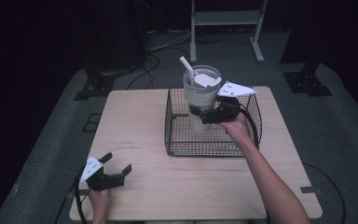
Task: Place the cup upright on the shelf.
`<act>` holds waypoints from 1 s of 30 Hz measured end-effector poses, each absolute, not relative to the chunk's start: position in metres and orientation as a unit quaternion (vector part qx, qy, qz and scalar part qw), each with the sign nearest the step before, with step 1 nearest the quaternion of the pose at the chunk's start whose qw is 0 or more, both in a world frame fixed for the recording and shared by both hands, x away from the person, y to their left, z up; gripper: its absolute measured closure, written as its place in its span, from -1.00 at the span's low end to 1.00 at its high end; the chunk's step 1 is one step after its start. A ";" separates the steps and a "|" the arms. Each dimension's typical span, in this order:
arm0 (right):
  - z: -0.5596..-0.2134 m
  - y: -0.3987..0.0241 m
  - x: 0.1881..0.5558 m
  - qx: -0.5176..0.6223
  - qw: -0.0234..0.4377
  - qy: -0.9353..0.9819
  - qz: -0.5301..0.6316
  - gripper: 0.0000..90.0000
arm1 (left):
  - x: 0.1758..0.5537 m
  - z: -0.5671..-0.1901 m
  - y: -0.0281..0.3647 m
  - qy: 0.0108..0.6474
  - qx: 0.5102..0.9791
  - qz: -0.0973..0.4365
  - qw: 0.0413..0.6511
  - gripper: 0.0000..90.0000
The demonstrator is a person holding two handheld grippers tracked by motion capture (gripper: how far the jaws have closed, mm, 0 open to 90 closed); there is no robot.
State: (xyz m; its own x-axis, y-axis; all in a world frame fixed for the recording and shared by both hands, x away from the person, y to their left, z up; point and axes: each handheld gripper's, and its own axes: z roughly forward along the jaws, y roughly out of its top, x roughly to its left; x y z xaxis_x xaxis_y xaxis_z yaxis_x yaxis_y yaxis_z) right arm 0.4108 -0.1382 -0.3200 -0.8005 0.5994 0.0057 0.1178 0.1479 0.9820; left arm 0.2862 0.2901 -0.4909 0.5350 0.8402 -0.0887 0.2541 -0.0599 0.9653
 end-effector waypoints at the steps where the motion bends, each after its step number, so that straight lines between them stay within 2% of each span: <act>1: -0.319 -0.137 0.415 0.247 0.199 0.731 0.604 -0.82 | 0.286 -0.491 0.290 0.403 0.678 0.264 0.555 -1.00; 13: -0.328 -0.128 0.448 0.259 0.183 0.728 0.608 -0.82 | 0.286 -0.491 0.290 0.404 0.676 0.262 0.558 -1.00; 30: -0.375 -0.115 0.488 0.268 0.158 0.758 0.573 -0.82 | 0.286 -0.491 0.291 0.402 0.676 0.263 0.559 -1.00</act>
State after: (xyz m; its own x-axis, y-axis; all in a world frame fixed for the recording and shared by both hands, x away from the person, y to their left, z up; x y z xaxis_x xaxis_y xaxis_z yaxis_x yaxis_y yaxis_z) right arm 0.4881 -0.1146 -0.3753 -0.8070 0.5867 0.0672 0.2245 0.1995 0.9538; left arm 0.2859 0.2910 -0.4908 0.5388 0.8372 -0.0938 0.2503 -0.0528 0.9667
